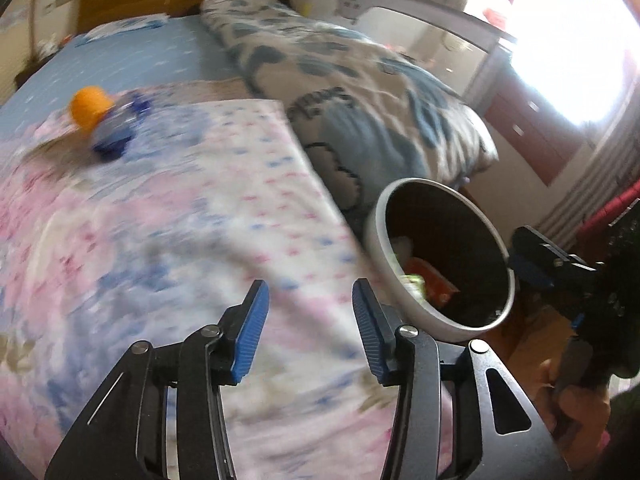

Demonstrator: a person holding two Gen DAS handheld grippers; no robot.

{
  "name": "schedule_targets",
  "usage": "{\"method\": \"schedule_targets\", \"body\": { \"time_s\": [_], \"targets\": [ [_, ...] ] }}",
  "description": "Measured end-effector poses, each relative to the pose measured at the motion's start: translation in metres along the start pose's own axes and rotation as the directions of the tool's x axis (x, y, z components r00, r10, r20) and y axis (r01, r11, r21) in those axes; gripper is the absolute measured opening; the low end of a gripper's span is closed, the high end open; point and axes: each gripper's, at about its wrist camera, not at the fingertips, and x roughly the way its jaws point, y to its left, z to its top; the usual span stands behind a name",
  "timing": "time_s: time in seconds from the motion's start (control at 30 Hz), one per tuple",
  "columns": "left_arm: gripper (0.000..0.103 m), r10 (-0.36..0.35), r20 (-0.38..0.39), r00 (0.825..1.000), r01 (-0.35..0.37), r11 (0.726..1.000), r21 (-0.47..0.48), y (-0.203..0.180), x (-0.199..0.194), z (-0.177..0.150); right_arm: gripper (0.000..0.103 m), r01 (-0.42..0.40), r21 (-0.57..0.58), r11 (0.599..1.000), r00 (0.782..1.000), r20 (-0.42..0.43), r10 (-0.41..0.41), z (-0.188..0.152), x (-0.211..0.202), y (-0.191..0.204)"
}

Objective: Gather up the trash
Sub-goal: 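Move both open tools over the orange mesh and blue plastic bag on the bed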

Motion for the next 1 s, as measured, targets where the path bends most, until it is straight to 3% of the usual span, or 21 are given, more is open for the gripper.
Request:
{"method": "schedule_targets", "body": {
  "time_s": [0.47, 0.6, 1.0],
  "targets": [
    [0.052, 0.157, 0.038, 0.987, -0.149, 0.975, -0.167, 0.112, -0.037, -0.016, 0.087, -0.119, -0.103, 0.988, 0.987, -0.118, 0.107, -0.021, 0.066, 0.087],
    [0.055, 0.194, 0.038, 0.980, -0.182, 0.961, -0.207, 0.139, -0.043, -0.017, 0.103, -0.140, -0.122, 0.983, 0.980, -0.158, 0.120, -0.026, 0.091, 0.112],
    [0.062, 0.274, 0.031, 0.961, -0.252, 0.920, -0.299, 0.207, -0.050, -0.008, 0.103, -0.201, -0.183, 0.962, 0.963, -0.218, 0.160, -0.024, 0.159, 0.175]
  ]
}}
